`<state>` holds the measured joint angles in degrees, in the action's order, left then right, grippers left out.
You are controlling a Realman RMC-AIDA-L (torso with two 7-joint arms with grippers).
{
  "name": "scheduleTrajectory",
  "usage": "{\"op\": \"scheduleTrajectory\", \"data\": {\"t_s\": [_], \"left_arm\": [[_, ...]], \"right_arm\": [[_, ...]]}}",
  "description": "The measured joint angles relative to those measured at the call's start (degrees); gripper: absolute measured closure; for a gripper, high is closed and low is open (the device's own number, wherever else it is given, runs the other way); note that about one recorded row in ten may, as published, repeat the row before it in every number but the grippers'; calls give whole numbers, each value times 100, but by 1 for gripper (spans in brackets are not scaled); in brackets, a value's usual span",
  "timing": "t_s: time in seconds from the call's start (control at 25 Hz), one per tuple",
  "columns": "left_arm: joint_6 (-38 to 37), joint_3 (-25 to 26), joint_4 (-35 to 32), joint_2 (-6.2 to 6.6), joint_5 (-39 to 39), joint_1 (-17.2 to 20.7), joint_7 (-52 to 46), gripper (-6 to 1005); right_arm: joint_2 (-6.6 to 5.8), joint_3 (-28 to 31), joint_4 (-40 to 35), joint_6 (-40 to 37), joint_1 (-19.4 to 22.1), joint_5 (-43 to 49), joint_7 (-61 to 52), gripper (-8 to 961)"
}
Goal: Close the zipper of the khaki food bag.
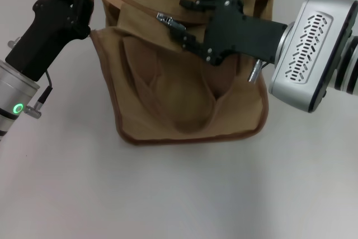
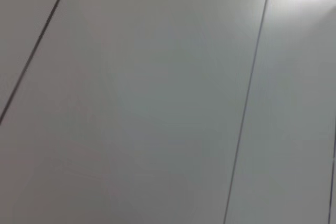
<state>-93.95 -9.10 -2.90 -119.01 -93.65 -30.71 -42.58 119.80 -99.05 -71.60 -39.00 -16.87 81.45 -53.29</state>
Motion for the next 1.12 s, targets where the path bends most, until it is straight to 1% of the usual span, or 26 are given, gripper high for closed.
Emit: {"op": "scheduleTrajectory", "data": {"t_s": [0.08,0.12,0.52,0.88,0.92,0.96,1.0,1.12], "left_arm": [[-63,-21,0,1,-1,-51,-6,897],[-87,-45,0,1,0,-85,-8,897],[-182,-146,-4,7,0,-332,-27,895],[-142,-144,-7,9,-1,-392,-26,893],[-137,-144,-3,7,0,-412,-16,892],[-137,-144,-3,7,0,-412,-16,892],[-136,-144,-1,7,1,-420,-13,892],[-133,-144,0,5,2,-426,-10,891]], "right_arm": [[0,-21,4,147,-3,3,2,495],[0,-56,13,346,-23,6,2,495],[-1,-178,-27,414,-15,-37,96,501],[0,-404,43,573,-68,-22,224,511],[0,-504,54,775,-108,-49,300,516],[0,-504,54,775,-108,-49,300,521],[0,-600,87,1008,-171,-58,316,526],[-1,-696,152,1211,-267,-76,281,540]]}}
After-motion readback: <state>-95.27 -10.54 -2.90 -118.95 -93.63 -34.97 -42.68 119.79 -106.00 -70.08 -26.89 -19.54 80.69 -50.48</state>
